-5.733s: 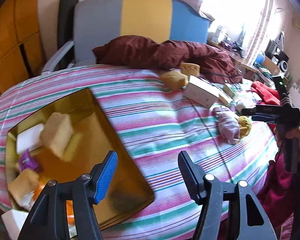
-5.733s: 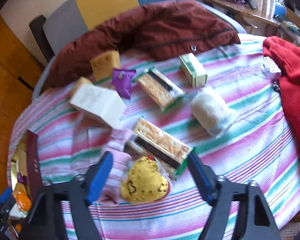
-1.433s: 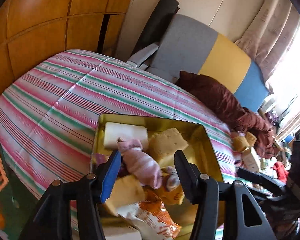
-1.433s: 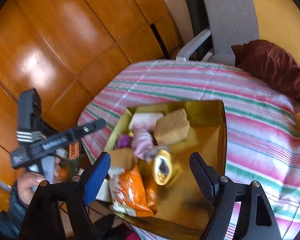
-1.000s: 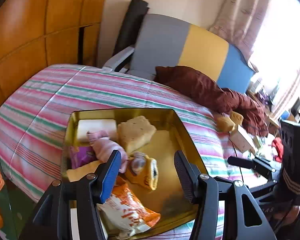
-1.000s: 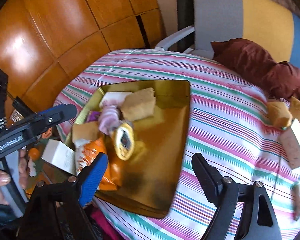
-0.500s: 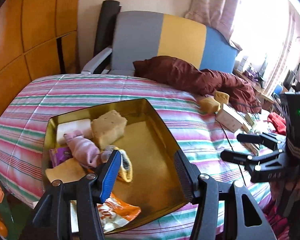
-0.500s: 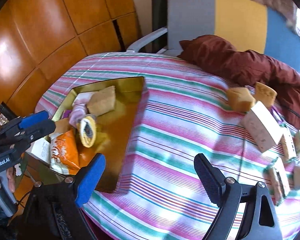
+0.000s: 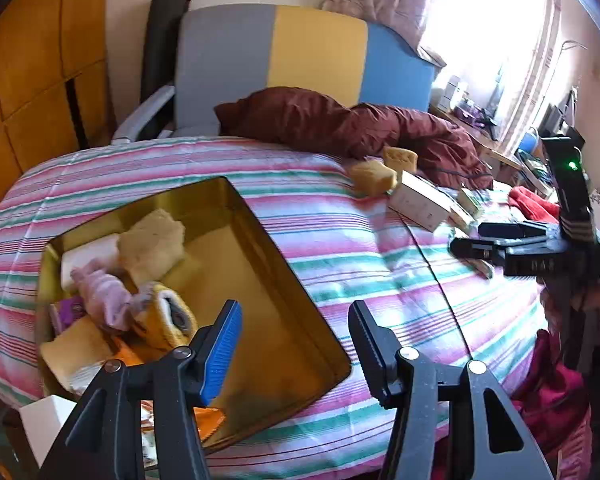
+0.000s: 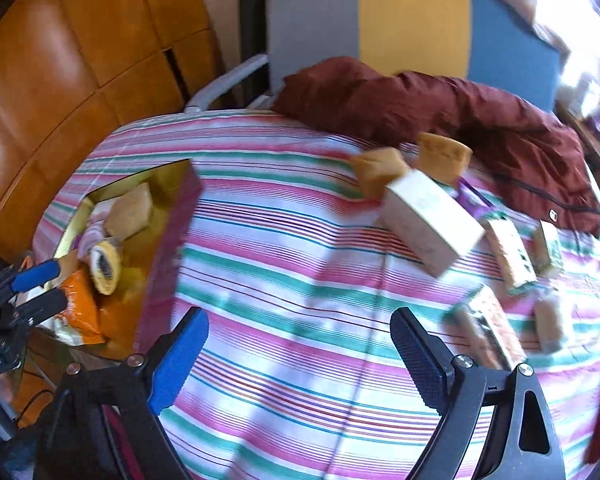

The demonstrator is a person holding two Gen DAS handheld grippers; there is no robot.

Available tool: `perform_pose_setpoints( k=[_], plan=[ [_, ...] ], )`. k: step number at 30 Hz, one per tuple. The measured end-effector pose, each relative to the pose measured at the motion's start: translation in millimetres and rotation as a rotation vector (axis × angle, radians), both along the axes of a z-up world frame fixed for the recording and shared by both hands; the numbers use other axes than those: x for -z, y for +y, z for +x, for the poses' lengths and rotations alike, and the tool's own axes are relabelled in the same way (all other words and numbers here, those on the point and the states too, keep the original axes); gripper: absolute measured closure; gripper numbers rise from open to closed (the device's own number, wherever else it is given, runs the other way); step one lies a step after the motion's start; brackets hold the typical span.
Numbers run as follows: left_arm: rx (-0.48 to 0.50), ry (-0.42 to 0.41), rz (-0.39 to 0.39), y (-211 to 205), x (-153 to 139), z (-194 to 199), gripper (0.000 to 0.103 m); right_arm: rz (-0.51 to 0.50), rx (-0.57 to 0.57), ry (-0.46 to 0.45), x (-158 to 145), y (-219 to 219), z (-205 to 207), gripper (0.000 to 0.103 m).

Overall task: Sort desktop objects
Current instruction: 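Withdraw both grippers from the tray and reach back toward the pile, then grasp the white product box with the left gripper while the right grasps a cracker pack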

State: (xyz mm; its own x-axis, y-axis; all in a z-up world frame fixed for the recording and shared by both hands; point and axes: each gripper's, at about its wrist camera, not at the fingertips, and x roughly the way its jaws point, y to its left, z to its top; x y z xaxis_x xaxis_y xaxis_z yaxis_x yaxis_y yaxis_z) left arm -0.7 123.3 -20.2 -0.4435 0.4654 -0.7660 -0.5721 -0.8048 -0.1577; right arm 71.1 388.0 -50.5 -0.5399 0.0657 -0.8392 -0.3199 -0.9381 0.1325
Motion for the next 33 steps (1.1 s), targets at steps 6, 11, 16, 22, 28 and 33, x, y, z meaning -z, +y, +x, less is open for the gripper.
perform_pose_setpoints(
  k=[6,11,16,22,28,33],
  plan=[
    [0.045,-0.03,-0.007,13.5,7.2,3.4,0.047,0.004,0.138,-0.038,7.2,62.3,25.4,0.01],
    [0.082,-0.044,-0.014,27.1,10.1,6.5,0.047,0.048,0.201,-0.11,25.7,105.5,37.2,0.01],
    [0.124,-0.098,-0.008,42.6,14.4,5.9,0.047,0.078,0.188,-0.184,51.2,129.6,35.3,0.01],
    [0.156,-0.18,0.013,69.2,19.7,-0.6,0.047,0.066,0.173,-0.255,79.3,143.3,28.0,0.01],
    [0.197,-0.256,0.043,103.9,22.7,-4.1,0.047,0.055,0.117,-0.316,92.3,140.6,22.9,0.028],
    [0.239,-0.337,0.06,133.8,31.0,-5.6,0.047,0.036,0.087,-0.308,87.8,136.2,24.1,0.048]
  ],
)
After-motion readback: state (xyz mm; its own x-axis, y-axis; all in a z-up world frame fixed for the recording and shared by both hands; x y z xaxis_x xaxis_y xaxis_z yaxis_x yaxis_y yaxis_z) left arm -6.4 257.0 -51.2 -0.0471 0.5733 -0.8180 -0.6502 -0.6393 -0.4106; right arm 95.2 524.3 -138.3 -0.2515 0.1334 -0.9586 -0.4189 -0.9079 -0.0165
